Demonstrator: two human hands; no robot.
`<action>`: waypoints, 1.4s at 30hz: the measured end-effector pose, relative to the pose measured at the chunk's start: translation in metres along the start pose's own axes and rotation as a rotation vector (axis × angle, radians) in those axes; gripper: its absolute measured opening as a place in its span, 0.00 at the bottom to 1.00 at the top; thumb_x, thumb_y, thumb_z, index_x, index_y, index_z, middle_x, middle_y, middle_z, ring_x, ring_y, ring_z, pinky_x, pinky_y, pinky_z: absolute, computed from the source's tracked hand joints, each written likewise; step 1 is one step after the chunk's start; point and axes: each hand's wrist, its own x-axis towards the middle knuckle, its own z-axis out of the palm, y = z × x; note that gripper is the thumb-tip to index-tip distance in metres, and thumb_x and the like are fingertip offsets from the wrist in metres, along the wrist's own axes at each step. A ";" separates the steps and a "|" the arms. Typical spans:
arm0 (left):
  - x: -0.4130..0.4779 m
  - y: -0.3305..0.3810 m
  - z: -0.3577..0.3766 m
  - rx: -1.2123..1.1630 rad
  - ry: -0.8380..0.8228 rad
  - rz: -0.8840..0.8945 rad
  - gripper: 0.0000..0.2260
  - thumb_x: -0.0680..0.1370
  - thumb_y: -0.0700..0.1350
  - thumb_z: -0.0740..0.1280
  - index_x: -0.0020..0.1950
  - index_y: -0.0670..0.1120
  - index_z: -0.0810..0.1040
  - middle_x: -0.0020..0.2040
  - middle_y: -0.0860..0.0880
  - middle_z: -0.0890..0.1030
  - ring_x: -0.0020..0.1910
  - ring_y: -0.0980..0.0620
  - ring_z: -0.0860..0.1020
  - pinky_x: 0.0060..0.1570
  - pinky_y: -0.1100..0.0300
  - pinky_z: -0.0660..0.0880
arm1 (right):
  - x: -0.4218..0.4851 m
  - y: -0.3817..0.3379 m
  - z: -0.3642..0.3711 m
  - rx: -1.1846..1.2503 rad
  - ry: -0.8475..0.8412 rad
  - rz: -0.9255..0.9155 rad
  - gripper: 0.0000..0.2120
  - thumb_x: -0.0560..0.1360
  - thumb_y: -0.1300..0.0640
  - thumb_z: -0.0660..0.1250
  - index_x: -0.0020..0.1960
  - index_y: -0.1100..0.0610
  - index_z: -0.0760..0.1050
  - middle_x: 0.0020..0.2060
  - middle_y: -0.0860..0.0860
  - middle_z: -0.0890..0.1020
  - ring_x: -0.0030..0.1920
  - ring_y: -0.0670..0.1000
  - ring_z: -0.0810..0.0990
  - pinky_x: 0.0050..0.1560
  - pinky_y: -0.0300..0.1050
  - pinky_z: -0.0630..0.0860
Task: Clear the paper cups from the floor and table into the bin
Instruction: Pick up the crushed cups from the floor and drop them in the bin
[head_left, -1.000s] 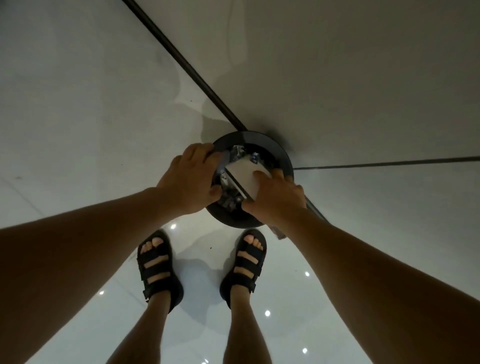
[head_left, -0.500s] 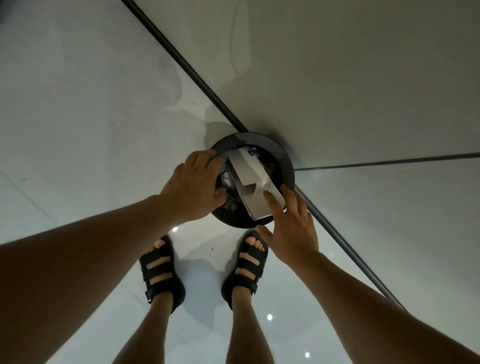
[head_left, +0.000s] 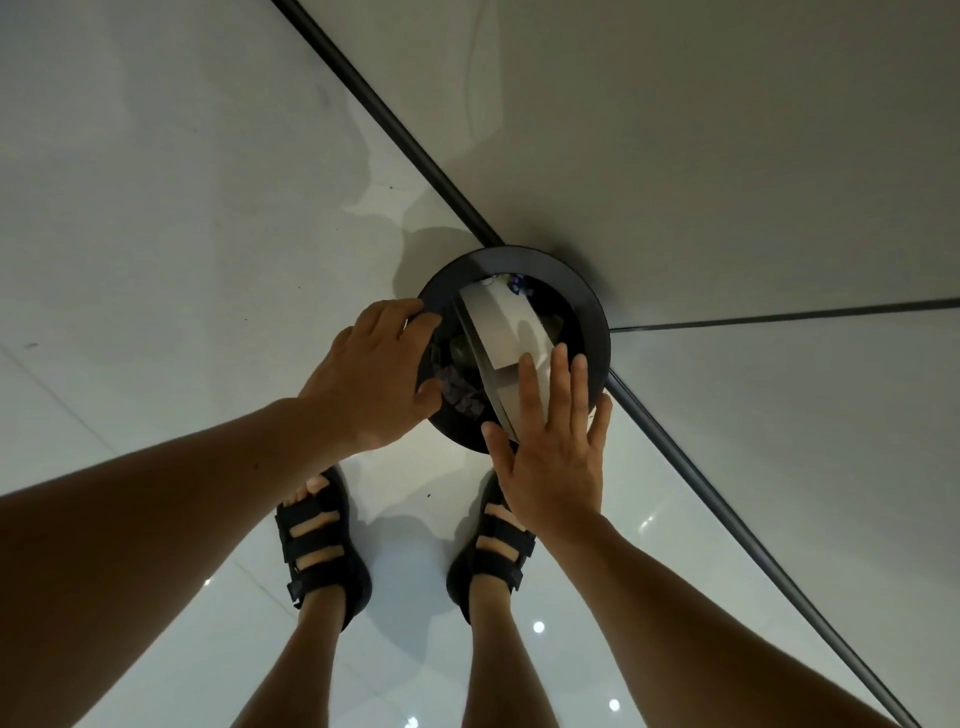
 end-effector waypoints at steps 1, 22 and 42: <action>0.001 -0.003 0.001 0.001 -0.002 0.000 0.29 0.77 0.53 0.64 0.75 0.44 0.60 0.74 0.44 0.61 0.74 0.44 0.58 0.68 0.47 0.65 | 0.002 0.000 0.004 0.006 0.021 0.007 0.35 0.80 0.38 0.57 0.80 0.53 0.49 0.78 0.59 0.53 0.78 0.61 0.47 0.74 0.63 0.48; 0.024 -0.012 0.015 0.046 0.035 0.099 0.32 0.75 0.56 0.64 0.75 0.41 0.62 0.76 0.40 0.60 0.76 0.39 0.55 0.71 0.44 0.59 | 0.118 0.017 0.017 -0.174 -0.056 -0.185 0.39 0.79 0.35 0.52 0.79 0.53 0.39 0.79 0.58 0.41 0.78 0.59 0.37 0.75 0.60 0.39; 0.009 0.006 0.012 0.066 0.032 0.102 0.34 0.76 0.57 0.60 0.77 0.45 0.54 0.78 0.45 0.51 0.77 0.45 0.47 0.73 0.49 0.52 | 0.029 0.035 0.007 -0.033 -0.309 -0.179 0.40 0.78 0.30 0.35 0.80 0.56 0.40 0.78 0.52 0.37 0.77 0.50 0.32 0.72 0.49 0.30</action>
